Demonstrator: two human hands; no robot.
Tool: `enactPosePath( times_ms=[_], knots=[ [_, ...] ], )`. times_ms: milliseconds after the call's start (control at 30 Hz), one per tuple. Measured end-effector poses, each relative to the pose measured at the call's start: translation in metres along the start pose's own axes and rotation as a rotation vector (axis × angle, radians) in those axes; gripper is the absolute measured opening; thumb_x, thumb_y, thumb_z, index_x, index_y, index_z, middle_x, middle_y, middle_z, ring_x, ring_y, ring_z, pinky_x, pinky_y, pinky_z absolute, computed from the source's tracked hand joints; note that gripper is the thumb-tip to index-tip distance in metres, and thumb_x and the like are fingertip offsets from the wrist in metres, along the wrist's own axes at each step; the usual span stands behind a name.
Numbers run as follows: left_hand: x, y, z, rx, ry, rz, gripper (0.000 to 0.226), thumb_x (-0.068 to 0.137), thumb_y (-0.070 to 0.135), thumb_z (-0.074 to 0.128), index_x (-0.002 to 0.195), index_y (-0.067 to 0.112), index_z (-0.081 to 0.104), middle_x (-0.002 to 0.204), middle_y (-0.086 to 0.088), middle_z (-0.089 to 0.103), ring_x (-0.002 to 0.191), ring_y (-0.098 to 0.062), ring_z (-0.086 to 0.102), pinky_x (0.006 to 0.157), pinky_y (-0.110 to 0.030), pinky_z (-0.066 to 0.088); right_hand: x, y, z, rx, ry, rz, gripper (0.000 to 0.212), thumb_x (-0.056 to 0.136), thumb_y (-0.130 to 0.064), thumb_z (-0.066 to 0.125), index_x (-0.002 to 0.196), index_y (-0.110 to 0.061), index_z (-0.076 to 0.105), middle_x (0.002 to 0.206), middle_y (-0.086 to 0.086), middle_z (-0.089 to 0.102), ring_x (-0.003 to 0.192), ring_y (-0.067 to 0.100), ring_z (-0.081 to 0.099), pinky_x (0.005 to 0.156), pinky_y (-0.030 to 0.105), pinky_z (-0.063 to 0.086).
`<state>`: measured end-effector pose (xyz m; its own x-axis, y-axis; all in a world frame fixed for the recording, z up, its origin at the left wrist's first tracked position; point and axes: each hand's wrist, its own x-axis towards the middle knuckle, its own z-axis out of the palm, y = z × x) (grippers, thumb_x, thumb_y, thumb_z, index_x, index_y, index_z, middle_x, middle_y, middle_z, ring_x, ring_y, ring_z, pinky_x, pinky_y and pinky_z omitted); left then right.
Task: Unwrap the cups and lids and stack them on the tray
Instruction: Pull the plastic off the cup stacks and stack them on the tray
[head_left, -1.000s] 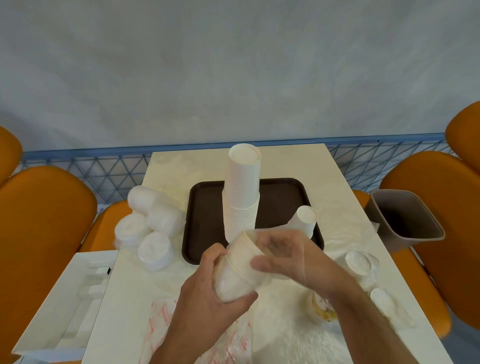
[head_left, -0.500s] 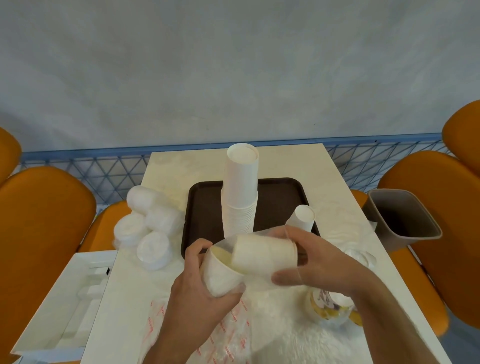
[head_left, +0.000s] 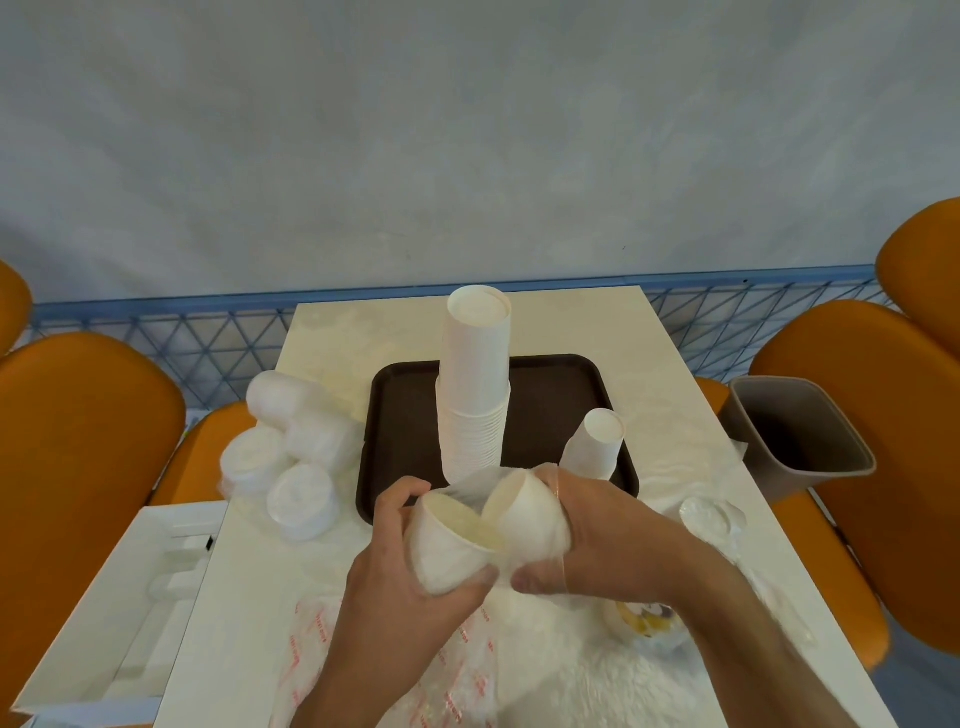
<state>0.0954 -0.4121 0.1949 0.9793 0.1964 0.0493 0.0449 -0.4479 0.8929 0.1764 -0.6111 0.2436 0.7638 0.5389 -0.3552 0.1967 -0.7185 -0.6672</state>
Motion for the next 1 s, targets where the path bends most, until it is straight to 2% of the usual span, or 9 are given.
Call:
enactPosePath(
  times_ms=[100, 200, 300, 433, 500, 633, 800, 900, 1000],
  knots=[
    [0.0, 0.001, -0.001, -0.02, 0.006, -0.016, 0.088, 0.059, 0.037, 0.093, 0.113, 0.063, 0.028, 0.104, 0.043, 0.052, 0.098, 0.016, 0.052, 0.069, -0.004, 0.047, 0.0, 0.012, 0.001, 0.003, 0.072, 0.005, 0.062, 0.071, -0.046, 0.088, 0.112, -0.052, 0.041, 0.111, -0.027, 0.048, 0.103, 0.0, 0.054, 0.079, 0.011, 0.041],
    [0.001, -0.001, -0.003, -0.051, 0.028, -0.046, 0.085, 0.059, 0.035, 0.092, 0.116, 0.056, 0.032, 0.106, 0.031, 0.055, 0.098, 0.014, 0.052, 0.069, -0.006, 0.048, 0.001, 0.031, -0.003, -0.045, 0.182, 0.049, 0.059, 0.065, -0.05, 0.089, 0.109, -0.045, 0.049, 0.111, -0.018, 0.045, 0.098, 0.002, 0.051, 0.074, 0.014, 0.041],
    [0.002, -0.003, -0.003, -0.064, 0.046, -0.068, 0.086, 0.058, 0.034, 0.093, 0.115, 0.053, 0.033, 0.109, 0.026, 0.055, 0.097, 0.012, 0.053, 0.067, -0.008, 0.048, 0.002, 0.049, -0.017, -0.066, 0.364, 0.106, 0.067, 0.065, -0.048, 0.089, 0.12, -0.032, 0.056, 0.108, -0.015, 0.049, 0.094, 0.005, 0.052, 0.074, 0.018, 0.04],
    [0.001, -0.006, -0.002, -0.061, 0.044, -0.066, 0.088, 0.057, 0.03, 0.094, 0.116, 0.055, 0.033, 0.108, 0.025, 0.056, 0.097, 0.017, 0.052, 0.069, -0.005, 0.046, 0.006, 0.062, -0.042, 0.018, 0.599, 0.13, 0.075, 0.068, -0.032, 0.091, 0.13, -0.035, 0.048, 0.115, -0.013, 0.055, 0.103, 0.011, 0.053, 0.086, 0.029, 0.043],
    [0.0, -0.006, 0.001, -0.058, 0.034, -0.069, 0.089, 0.059, 0.028, 0.094, 0.117, 0.056, 0.032, 0.109, 0.025, 0.055, 0.097, 0.019, 0.05, 0.07, -0.004, 0.046, 0.013, 0.068, -0.053, 0.041, 0.661, 0.141, 0.074, 0.07, -0.023, 0.091, 0.126, -0.037, 0.045, 0.112, -0.013, 0.054, 0.101, 0.012, 0.053, 0.078, 0.024, 0.044],
    [-0.002, -0.005, 0.004, -0.051, 0.024, -0.079, 0.087, 0.06, 0.026, 0.093, 0.116, 0.055, 0.033, 0.108, 0.023, 0.057, 0.096, 0.016, 0.052, 0.069, -0.002, 0.044, 0.031, 0.081, -0.068, -0.074, 0.606, 0.191, 0.064, 0.071, -0.01, 0.089, 0.116, -0.036, 0.052, 0.115, -0.004, 0.057, 0.098, 0.016, 0.053, 0.064, 0.012, 0.038],
    [-0.004, -0.008, 0.006, -0.04, 0.02, -0.105, 0.088, 0.059, 0.032, 0.093, 0.119, 0.053, 0.033, 0.11, 0.023, 0.057, 0.096, 0.0, 0.059, 0.068, -0.005, 0.046, 0.058, 0.096, -0.067, -0.249, 0.521, 0.153, 0.054, 0.072, 0.006, 0.084, 0.107, -0.032, 0.068, 0.127, 0.0, 0.06, 0.111, 0.023, 0.056, 0.088, 0.028, 0.053],
    [-0.005, -0.01, 0.007, -0.033, 0.031, -0.095, 0.09, 0.058, 0.033, 0.094, 0.117, 0.06, 0.031, 0.109, 0.023, 0.059, 0.096, 0.002, 0.059, 0.07, -0.006, 0.046, 0.07, 0.098, -0.064, -0.331, 0.498, 0.133, 0.047, 0.076, 0.011, 0.078, 0.103, -0.027, 0.073, 0.137, 0.001, 0.056, 0.12, 0.026, 0.053, 0.097, 0.034, 0.053],
    [-0.005, -0.011, 0.007, -0.027, 0.042, -0.09, 0.093, 0.056, 0.036, 0.094, 0.115, 0.066, 0.028, 0.107, 0.029, 0.058, 0.098, 0.008, 0.056, 0.071, -0.006, 0.047, 0.079, 0.101, -0.056, -0.356, 0.456, 0.138, 0.045, 0.079, 0.012, 0.075, 0.107, -0.024, 0.075, 0.148, 0.0, 0.048, 0.13, 0.027, 0.049, 0.098, 0.03, 0.051]
  ],
)
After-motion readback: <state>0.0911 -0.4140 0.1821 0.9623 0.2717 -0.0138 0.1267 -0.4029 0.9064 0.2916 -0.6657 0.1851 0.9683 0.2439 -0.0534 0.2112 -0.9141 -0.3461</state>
